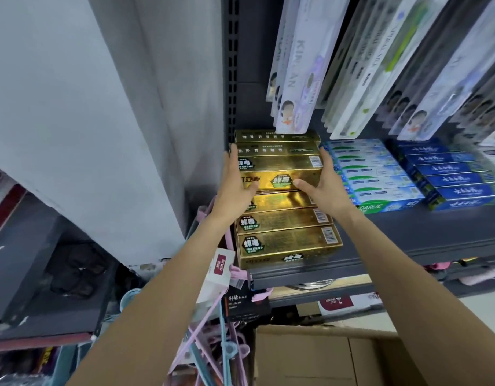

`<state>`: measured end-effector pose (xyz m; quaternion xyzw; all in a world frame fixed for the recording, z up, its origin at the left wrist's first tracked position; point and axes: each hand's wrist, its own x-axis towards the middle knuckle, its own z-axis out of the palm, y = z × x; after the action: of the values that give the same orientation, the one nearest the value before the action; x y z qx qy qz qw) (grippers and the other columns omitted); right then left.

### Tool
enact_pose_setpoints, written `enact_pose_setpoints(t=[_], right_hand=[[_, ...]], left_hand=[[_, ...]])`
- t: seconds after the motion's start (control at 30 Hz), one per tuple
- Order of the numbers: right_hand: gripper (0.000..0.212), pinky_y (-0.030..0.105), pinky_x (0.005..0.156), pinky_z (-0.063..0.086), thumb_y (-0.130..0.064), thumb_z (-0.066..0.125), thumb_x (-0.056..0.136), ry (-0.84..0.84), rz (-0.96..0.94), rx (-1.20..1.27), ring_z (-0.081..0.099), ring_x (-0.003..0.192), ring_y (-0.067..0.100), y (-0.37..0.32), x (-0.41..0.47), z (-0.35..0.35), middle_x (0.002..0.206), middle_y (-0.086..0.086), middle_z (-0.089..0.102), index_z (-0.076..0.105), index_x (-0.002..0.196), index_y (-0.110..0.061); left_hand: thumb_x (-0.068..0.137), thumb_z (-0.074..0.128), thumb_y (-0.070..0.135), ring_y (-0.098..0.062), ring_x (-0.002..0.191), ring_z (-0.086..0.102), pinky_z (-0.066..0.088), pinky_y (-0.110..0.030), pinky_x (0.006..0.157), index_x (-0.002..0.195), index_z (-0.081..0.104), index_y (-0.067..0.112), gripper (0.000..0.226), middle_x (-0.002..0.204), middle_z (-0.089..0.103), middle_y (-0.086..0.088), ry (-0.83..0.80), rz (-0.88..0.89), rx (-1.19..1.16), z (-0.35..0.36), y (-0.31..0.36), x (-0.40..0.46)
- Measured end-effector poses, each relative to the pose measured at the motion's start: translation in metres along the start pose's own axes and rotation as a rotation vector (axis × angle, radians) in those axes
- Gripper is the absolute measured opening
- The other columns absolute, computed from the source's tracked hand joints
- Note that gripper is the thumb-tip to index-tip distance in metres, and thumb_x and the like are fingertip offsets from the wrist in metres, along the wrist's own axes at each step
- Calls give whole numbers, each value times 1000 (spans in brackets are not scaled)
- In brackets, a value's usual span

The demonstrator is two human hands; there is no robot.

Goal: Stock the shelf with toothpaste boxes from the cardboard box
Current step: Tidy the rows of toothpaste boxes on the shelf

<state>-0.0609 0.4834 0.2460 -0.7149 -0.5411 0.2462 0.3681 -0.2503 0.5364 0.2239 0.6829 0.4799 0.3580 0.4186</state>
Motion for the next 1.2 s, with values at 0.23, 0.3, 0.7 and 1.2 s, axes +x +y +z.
enact_pose_setpoints(t=[0.23,0.3,0.7,1.2], right_hand=[[80,45,99,40,-29,60,91,211,88,-242,44,126,36,-7,26,19,143,18,38,8,149,-12],[80,46,97,41,-29,58,92,231,93,-275,45,126,37,-7,24,21,145,20,36,5,150,-13],[81,31,107,29,-37,66,85,73,-114,-114,35,135,20,27,28,-20,148,6,37,21,147,-13],[60,40,107,25,-26,41,95,33,-343,-913,35,131,31,69,52,-53,143,15,42,21,148,-6]], left_hand=[[85,67,26,-24,138,35,34,-49,110,150,9,26,87,154,28,-1,61,16,200,4,0,30],[84,68,28,-24,133,42,37,-47,108,150,11,25,88,151,33,0,101,25,226,6,1,26],[88,63,28,0,131,28,25,-39,114,150,9,31,81,144,29,21,-40,-1,-172,-14,9,10],[89,60,25,-28,133,34,27,-44,109,145,34,16,62,146,39,-6,108,494,1151,27,27,22]])
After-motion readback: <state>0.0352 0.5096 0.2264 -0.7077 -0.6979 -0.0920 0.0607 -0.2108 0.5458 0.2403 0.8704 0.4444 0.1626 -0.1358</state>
